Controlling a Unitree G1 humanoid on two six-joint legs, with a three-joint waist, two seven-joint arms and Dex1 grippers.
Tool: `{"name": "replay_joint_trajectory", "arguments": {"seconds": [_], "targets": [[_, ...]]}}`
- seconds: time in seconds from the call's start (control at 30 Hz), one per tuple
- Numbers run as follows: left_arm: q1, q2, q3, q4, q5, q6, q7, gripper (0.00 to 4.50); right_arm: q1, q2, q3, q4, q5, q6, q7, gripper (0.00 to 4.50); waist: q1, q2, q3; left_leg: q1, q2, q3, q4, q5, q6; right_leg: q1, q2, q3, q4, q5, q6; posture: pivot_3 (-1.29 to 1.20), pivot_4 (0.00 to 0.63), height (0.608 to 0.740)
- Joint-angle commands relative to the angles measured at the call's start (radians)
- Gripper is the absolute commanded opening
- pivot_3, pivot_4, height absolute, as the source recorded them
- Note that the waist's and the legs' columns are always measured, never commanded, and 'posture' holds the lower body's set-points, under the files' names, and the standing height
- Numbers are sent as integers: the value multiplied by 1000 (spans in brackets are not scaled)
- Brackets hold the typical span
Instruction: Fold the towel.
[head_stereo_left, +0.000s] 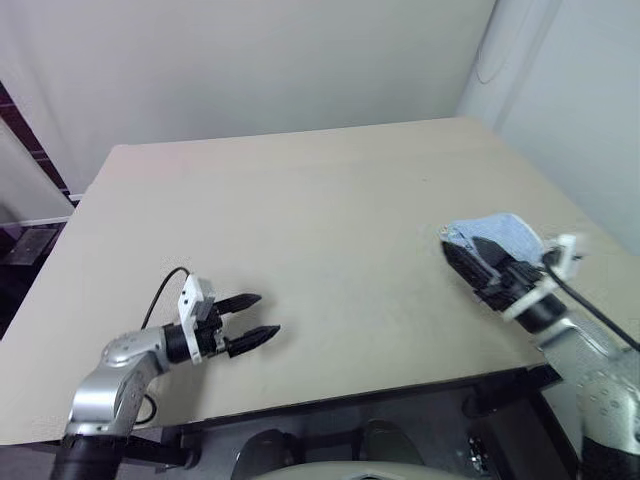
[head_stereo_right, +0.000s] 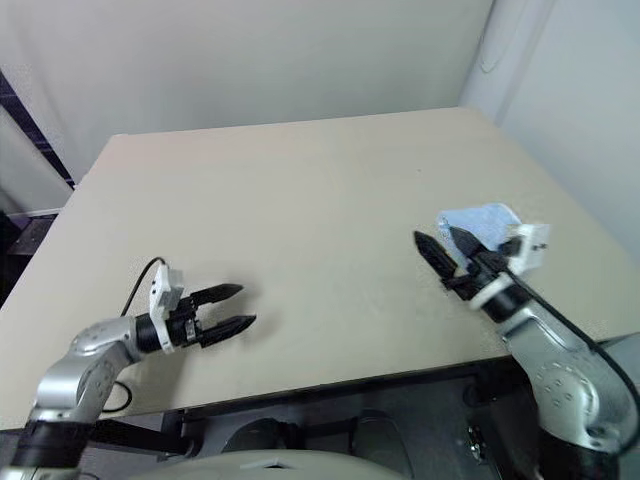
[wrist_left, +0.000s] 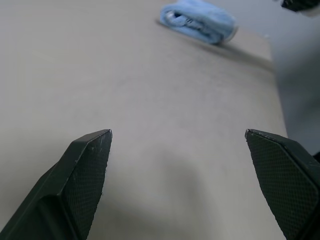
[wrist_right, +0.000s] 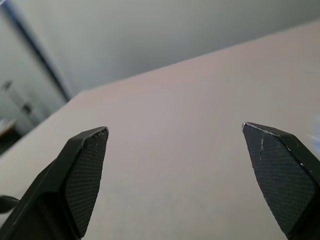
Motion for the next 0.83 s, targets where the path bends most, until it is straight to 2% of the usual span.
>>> {"name": "replay_joint_trajectory", "arguments": {"seconds": [0.03,0.13,0.2,0.33,0.47,0.53,0.67,0.83], "targets": [[36,12,38,-88,-26,-24,21,4500,-78,-18,89,61,-90,-65,72,4480,16,1,2,13,-3,0,5,1,-2,-10,-7,2,4,-10,0,0,0,740],[79,14,42,-113,-18,-39,33,4500,-111,-41,170,129,-198,-124,124,4480,19,6,3,-1,-12,-33,9,5,-9,-14,-6,-9,3,-11,-7,0,0,740],[86,12,45,-118,-17,-45,46,4500,-122,-44,197,159,-239,-154,143,4480,21,5,3,-9,-11,-36,6,4,-8,-16,-5,-15,-3,-10,-7,0,0,740],[91,7,46,-126,-26,-41,71,4500,-132,-43,221,193,-281,-200,190,4480,23,4,2,-14,-11,-34,8,5,-7,-12,-4,-16,-4,-11,-4,0,0,740],[-118,142,141,228,-65,-51,-94,4500,-142,-37,220,237,-302,-231,225,4480,28,1,3,-14,-8,-35,14,3,-4,-14,1,-18,-2,-9,-4,0,0,740],[-167,173,145,318,-64,-52,-138,4500,-143,-38,236,256,-330,-247,235,4480,24,0,4,-14,-1,-38,21,2,-3,-13,5,-23,-2,-6,-8,0,0,740],[-230,219,159,455,-46,-64,-214,4500,-166,-18,255,276,-342,-249,249,4480,17,1,4,-13,-1,-35,22,2,-3,-11,1,-25,-4,0,-3,0,0,740],[-357,257,162,676,-5,-113,-280,4500,-226,10,288,344,-374,-282,270,4480,14,-3,4,-14,0,-33,22,2,-4,-13,0,-25,-4,2,-5,0,0,740]]}}
